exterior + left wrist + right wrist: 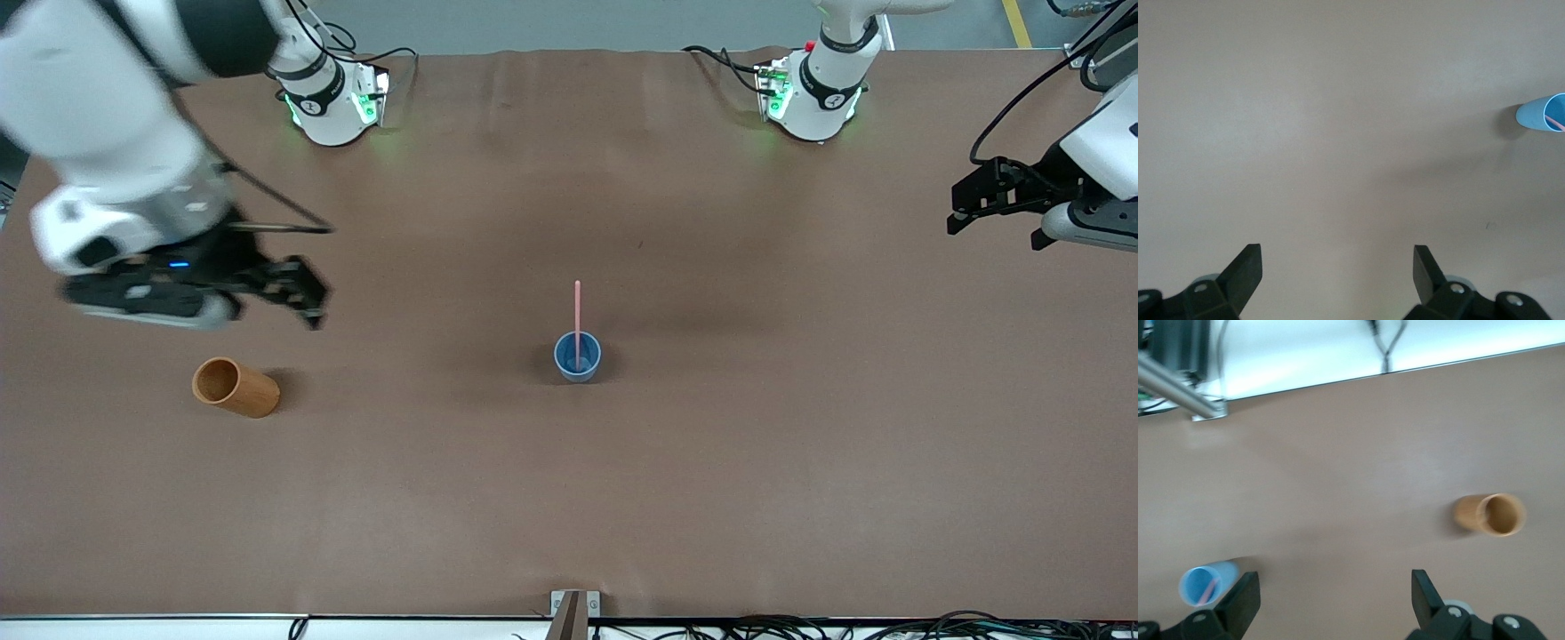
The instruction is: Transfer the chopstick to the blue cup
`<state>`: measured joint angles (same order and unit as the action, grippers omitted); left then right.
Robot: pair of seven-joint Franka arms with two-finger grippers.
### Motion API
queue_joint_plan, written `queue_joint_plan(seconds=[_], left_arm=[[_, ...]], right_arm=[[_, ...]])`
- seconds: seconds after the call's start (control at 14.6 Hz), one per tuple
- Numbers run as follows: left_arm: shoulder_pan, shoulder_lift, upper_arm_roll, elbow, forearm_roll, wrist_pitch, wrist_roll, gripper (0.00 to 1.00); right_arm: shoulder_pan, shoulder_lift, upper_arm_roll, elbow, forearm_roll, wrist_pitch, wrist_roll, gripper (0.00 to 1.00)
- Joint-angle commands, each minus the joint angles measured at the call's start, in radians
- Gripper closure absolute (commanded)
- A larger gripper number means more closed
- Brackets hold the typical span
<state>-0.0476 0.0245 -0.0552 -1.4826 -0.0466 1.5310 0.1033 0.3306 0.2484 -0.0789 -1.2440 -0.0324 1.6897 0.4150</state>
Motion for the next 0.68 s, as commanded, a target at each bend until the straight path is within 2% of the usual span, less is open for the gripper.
queue_joint_plan(seconds=[0.0, 0.27, 0.61], left_arm=[[0.005, 0.003, -0.005, 0.019, 0.01, -0.006, 0.013, 0.0], [-0.018, 0.0, 0.002, 0.015, 0.008, -0.009, 0.015, 0.0], [-0.023, 0.0, 0.005, 0.018, 0.008, -0.009, 0.015, 0.0]], right_arm=[[-0.12, -0.125, 0.022, -0.159, -0.015, 0.015, -0.088, 0.0], [-0.264, -0.227, 0.024, -0.276, -0.014, 0.004, -0.261, 0.0], [-0.292, -0.239, 0.021, -0.2, -0.001, -0.238, -0.335, 0.0]])
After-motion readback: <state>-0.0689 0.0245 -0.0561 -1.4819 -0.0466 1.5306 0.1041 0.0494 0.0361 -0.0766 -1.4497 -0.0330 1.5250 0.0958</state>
